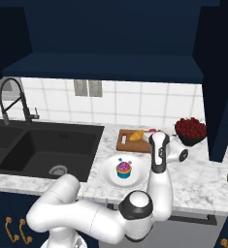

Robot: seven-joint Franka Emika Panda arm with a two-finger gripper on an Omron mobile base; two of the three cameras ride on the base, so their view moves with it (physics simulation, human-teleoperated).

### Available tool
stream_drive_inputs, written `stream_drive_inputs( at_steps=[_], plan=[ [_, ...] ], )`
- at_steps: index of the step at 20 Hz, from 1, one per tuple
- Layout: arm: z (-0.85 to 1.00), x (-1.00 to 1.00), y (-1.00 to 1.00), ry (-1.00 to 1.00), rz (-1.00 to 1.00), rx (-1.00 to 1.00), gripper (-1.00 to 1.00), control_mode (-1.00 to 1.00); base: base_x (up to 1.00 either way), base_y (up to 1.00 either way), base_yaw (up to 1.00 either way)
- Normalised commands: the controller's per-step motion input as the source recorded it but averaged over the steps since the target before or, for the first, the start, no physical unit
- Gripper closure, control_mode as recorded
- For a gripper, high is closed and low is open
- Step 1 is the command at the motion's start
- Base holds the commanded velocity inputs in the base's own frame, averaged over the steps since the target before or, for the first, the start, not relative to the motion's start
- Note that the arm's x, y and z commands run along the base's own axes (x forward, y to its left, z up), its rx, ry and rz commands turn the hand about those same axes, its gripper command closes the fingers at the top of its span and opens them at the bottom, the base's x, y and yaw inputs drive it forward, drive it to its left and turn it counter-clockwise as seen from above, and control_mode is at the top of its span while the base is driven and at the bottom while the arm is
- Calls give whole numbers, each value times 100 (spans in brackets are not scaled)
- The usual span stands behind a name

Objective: From the different types of pastries on the counter, select a croissant and place it on the cutting board. Then retrieve a jar of jam from the cabinet and place it alongside the croissant on the cutting board.

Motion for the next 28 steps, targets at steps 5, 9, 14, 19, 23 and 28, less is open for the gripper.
stream_drive_inputs(
  at_steps=[5, 9, 14, 19, 23, 28],
  plan=[
    [73, -36, -18, 0, 0, 0, -100, -100, 0, 0, 0],
    [11, -19, -6, 1, 0, 0, -100, -100, 0, 0, 0],
    [28, -46, -28, 15, -19, 0, -100, -100, 0, 0, 0],
    [37, -79, -78, 21, -38, 0, -100, -100, 0, 0, 0],
    [2, -43, -12, 3, -20, -1, -100, -100, 0, 0, 0],
    [1, -95, -20, 0, -58, -3, -100, -100, 0, 0, 0]
  ],
)
